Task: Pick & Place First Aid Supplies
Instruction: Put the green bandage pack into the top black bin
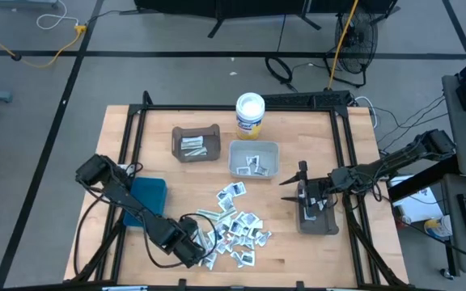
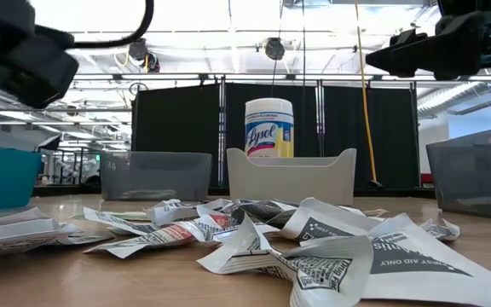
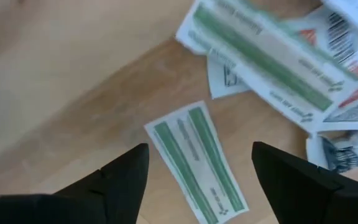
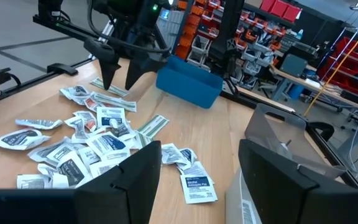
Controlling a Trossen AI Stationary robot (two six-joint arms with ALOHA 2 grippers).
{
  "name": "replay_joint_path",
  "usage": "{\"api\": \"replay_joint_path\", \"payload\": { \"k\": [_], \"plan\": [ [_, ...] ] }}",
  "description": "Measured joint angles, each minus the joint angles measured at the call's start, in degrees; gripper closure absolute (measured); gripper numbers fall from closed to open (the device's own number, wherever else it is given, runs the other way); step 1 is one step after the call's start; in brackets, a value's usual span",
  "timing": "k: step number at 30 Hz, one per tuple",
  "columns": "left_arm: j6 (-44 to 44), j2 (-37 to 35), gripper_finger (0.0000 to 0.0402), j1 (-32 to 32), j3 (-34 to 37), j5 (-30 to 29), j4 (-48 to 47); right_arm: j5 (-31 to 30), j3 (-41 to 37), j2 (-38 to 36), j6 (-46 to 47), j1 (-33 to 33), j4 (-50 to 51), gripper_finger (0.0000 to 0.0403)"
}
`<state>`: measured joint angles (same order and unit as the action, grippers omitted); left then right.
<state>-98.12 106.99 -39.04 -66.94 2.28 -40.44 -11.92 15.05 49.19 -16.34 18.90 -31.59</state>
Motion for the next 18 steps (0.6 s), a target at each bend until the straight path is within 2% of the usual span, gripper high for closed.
{"api": "replay_joint_path", "payload": {
  "k": [5,11,18],
  "plan": [
    [-0.94,2.52,0.0108,0.28,-0.30,4.33,0.25,0.00,0.02,0.02,0.00,0.00,0.16,0.0193],
    [-2.20,2.91,0.0111,0.51,-0.21,4.34,0.50,0.01,0.04,0.02,0.14,0.00,0.15,0.0193],
    [-6.10,3.05,0.0172,0.50,-0.09,2.95,0.30,0.00,0.04,0.02,0.59,0.00,0.15,0.0193]
  ]
}}
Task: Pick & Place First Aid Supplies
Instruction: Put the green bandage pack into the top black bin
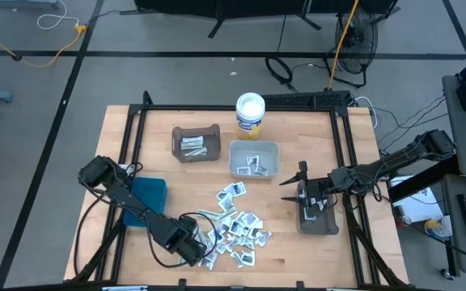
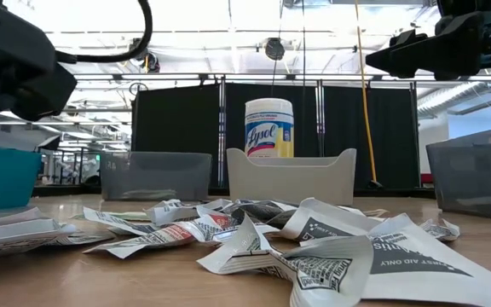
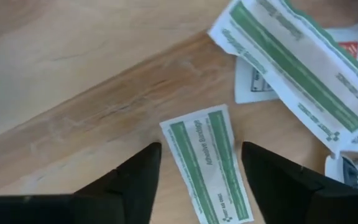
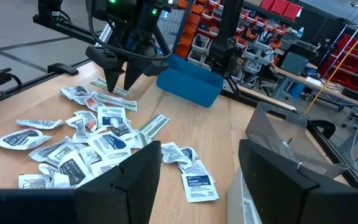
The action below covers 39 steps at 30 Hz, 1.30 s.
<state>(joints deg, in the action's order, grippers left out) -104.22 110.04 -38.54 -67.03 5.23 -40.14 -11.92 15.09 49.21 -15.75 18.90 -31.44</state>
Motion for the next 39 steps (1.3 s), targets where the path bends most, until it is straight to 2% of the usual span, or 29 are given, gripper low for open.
{"api": "replay_joint_path", "payload": {
  "k": [4,8,23,31,39],
  "plan": [
    [-2.49,0.00,0.0201,-0.14,0.03,-1.85,-0.02,0.02,0.00,0.00,0.05,0.00,0.01,0.0193],
    [-3.03,0.00,0.0211,-0.13,0.09,-2.67,0.35,0.02,0.00,0.00,0.72,0.00,0.15,0.0193],
    [-12.39,-0.01,0.0152,-0.45,0.11,-6.31,2.08,0.02,0.00,0.00,0.72,0.00,1.73,0.0193],
    [-17.74,0.10,0.0149,-1.32,0.06,-7.31,1.48,0.02,0.00,-0.01,0.63,0.00,2.93,0.0193],
    [-16.57,2.21,0.0149,-0.74,-0.26,-3.78,0.94,0.02,0.00,-0.02,0.50,0.00,3.30,0.0193]
  ]
}}
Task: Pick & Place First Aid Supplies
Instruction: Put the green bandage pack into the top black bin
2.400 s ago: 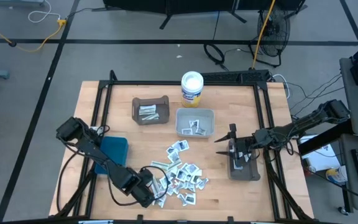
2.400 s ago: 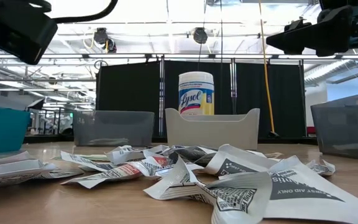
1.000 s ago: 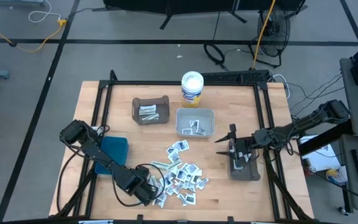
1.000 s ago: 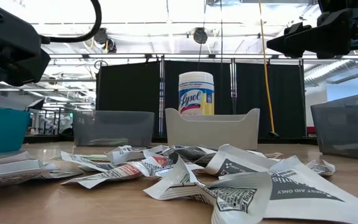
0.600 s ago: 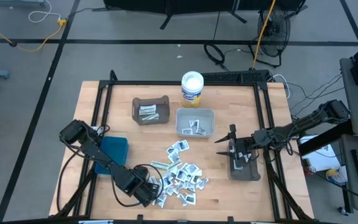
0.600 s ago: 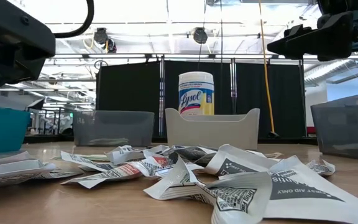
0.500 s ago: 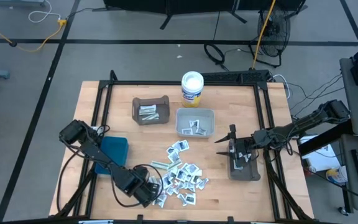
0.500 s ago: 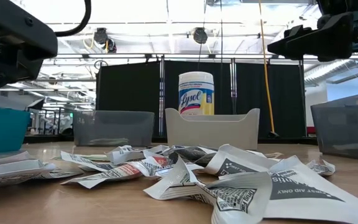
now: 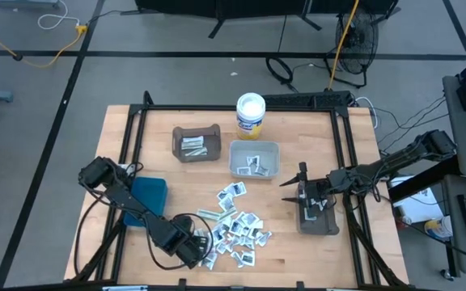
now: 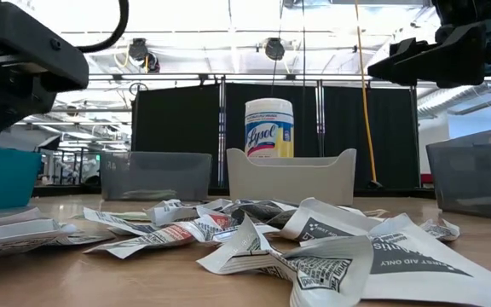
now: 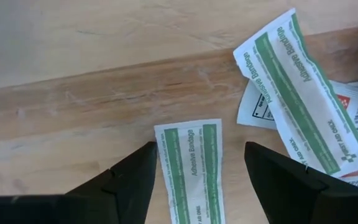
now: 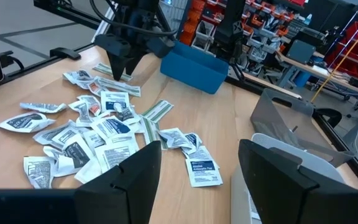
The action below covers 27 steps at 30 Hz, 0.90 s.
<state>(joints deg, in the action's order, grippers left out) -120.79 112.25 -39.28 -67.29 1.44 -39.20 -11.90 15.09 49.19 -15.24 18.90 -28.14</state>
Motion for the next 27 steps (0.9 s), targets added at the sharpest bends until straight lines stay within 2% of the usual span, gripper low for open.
{"api": "replay_joint_path", "payload": {
  "k": [6,16,27],
  "plan": [
    [0.30,0.56,0.0149,0.57,-1.85,1.80,-3.36,0.00,0.00,0.00,0.33,0.00,-0.05,0.0193],
    [0.92,0.57,0.0152,0.97,-1.88,3.01,-3.63,0.04,0.00,0.00,1.37,0.02,0.13,0.0193],
    [4.44,0.59,0.0236,0.91,-2.32,3.02,-4.82,0.15,0.00,0.00,2.73,0.02,0.17,0.0193]
  ]
}}
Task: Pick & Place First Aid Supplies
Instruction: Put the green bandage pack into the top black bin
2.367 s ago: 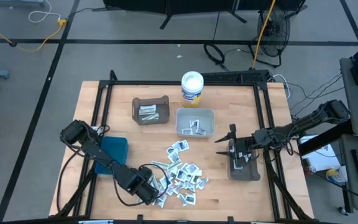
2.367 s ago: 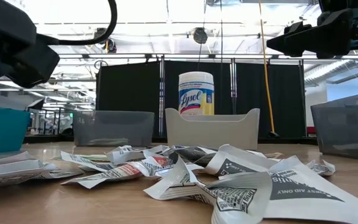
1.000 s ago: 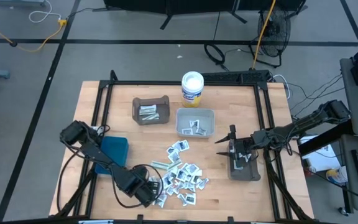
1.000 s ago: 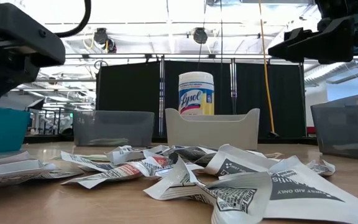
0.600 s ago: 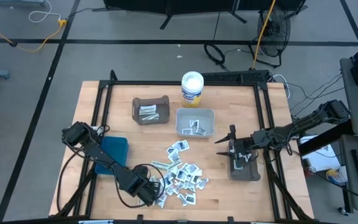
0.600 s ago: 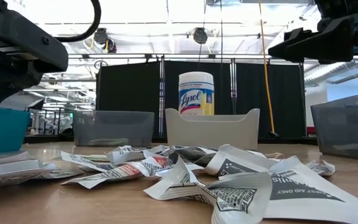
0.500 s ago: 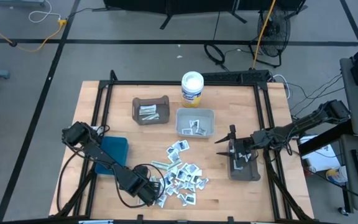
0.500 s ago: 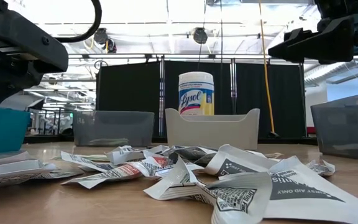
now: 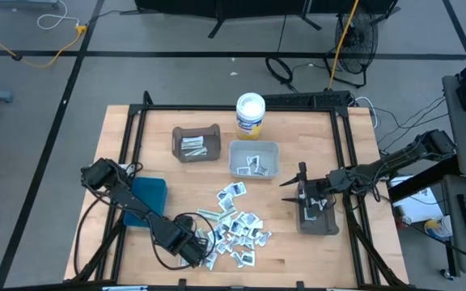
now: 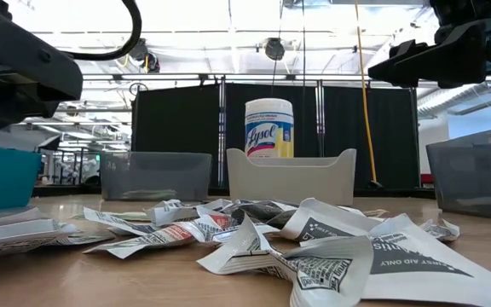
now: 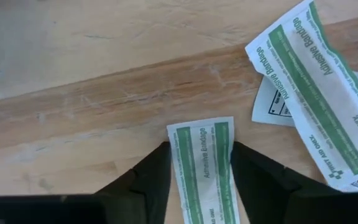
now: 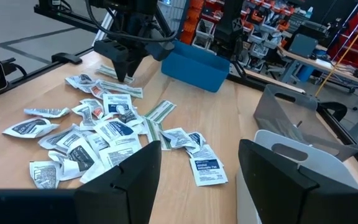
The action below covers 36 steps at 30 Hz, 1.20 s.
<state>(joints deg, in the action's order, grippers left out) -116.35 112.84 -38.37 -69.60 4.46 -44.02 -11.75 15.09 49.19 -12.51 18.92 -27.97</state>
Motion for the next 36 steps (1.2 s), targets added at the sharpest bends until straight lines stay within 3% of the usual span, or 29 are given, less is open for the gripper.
{"api": "replay_joint_path", "payload": {
  "k": [13,22,36],
  "plan": [
    [2.22,-0.84,0.0250,0.00,-0.04,-0.52,-0.36,-0.04,0.00,0.02,0.92,0.00,1.33,0.0193],
    [2.89,-3.82,0.0250,0.00,0.17,-5.02,-2.37,-0.13,0.00,0.01,0.92,0.00,1.29,0.0193],
    [6.59,-4.07,0.0250,0.88,0.02,-2.08,-2.61,-0.15,0.00,0.02,0.94,0.00,1.29,0.0193]
  ]
}}
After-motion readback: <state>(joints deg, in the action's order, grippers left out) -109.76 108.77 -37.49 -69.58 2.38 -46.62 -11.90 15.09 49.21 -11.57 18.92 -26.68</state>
